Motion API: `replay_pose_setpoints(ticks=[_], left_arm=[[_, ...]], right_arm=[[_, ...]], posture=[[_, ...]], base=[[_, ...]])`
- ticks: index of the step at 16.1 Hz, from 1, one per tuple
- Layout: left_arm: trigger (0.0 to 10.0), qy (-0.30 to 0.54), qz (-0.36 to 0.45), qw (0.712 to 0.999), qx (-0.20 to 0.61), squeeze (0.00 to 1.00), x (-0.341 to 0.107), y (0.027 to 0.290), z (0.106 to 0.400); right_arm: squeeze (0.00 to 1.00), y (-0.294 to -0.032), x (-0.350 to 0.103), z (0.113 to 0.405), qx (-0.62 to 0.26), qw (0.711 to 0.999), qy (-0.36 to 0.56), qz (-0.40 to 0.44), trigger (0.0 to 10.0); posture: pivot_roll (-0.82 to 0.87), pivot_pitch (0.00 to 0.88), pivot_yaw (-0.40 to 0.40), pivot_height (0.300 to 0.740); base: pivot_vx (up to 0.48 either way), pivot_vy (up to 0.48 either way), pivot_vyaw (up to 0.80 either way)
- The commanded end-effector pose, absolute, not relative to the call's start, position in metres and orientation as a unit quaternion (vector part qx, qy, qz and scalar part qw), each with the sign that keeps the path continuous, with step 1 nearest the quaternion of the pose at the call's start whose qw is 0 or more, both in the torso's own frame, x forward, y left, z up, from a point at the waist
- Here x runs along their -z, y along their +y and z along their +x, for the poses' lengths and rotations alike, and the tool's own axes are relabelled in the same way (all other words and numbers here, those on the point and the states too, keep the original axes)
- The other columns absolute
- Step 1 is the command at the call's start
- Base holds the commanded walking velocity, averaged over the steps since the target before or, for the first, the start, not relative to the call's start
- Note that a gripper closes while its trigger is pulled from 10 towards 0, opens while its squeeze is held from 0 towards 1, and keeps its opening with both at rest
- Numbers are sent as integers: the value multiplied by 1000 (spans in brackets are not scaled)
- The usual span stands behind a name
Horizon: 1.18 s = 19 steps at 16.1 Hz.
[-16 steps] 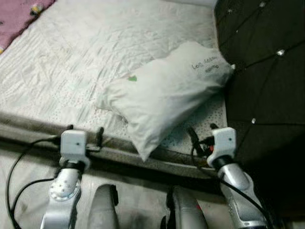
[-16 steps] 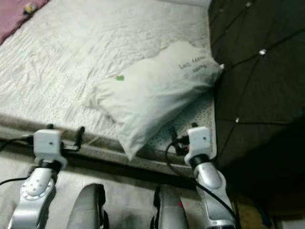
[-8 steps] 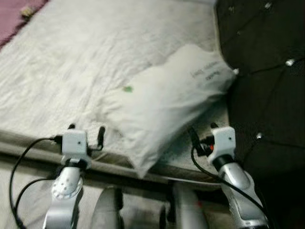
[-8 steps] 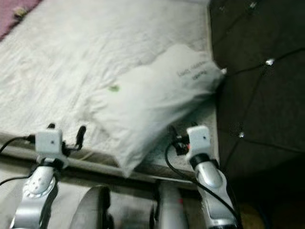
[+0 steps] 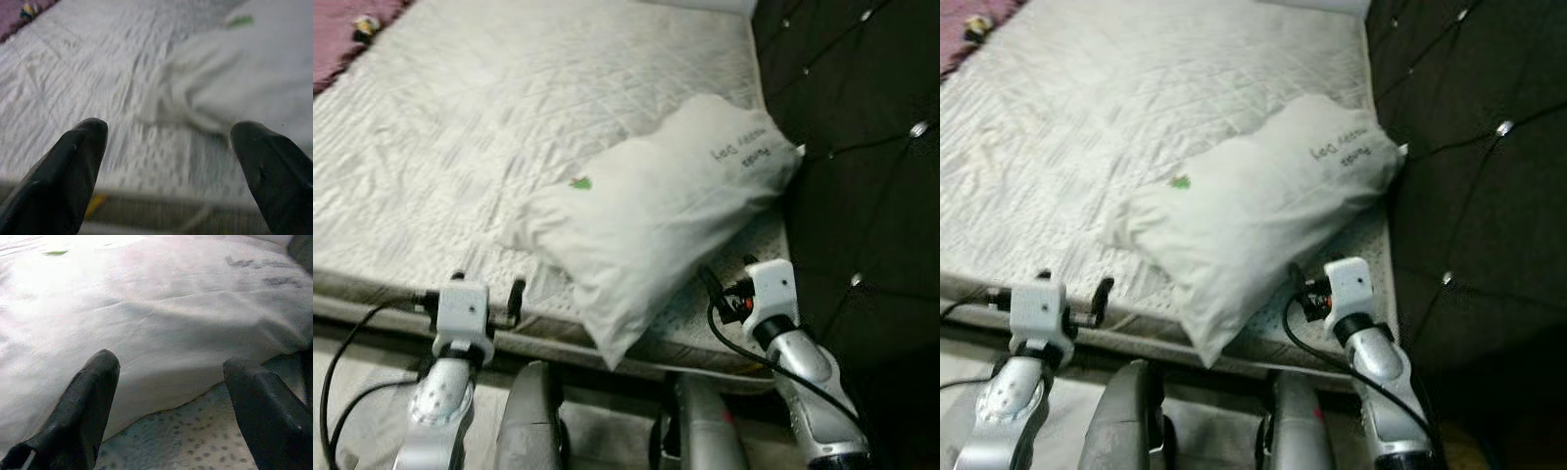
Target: Clean up the room
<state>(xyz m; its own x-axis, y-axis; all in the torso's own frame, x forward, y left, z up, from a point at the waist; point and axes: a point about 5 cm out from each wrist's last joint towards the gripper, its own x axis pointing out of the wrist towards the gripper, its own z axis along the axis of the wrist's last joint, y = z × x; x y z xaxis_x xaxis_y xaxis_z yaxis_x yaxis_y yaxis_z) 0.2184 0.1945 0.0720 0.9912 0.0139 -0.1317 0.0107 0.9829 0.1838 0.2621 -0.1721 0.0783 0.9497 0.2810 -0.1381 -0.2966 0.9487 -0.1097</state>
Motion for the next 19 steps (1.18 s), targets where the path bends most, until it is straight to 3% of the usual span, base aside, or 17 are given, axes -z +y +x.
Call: replay_pose_setpoints(ticks=[1,11,19], left_arm=[[10000,80,103,991,0,0,-69,198,212],[10000,93,129,987,-11,0,-68,214,198],[10000,100,128,987,-15,0,-57,222,205]], right_arm=[[0,-174,-63,256,-167,979,105,-57,10000],[0,-142,-46,242,-348,917,187,-53,10000],[0,-116,-66,280,-279,946,167,13,10000]], posture=[[24,146,-36,576],[67,185,-23,537],[82,205,-24,537]], base=[[0,0,0],[0,0,0],[0,0,0]])
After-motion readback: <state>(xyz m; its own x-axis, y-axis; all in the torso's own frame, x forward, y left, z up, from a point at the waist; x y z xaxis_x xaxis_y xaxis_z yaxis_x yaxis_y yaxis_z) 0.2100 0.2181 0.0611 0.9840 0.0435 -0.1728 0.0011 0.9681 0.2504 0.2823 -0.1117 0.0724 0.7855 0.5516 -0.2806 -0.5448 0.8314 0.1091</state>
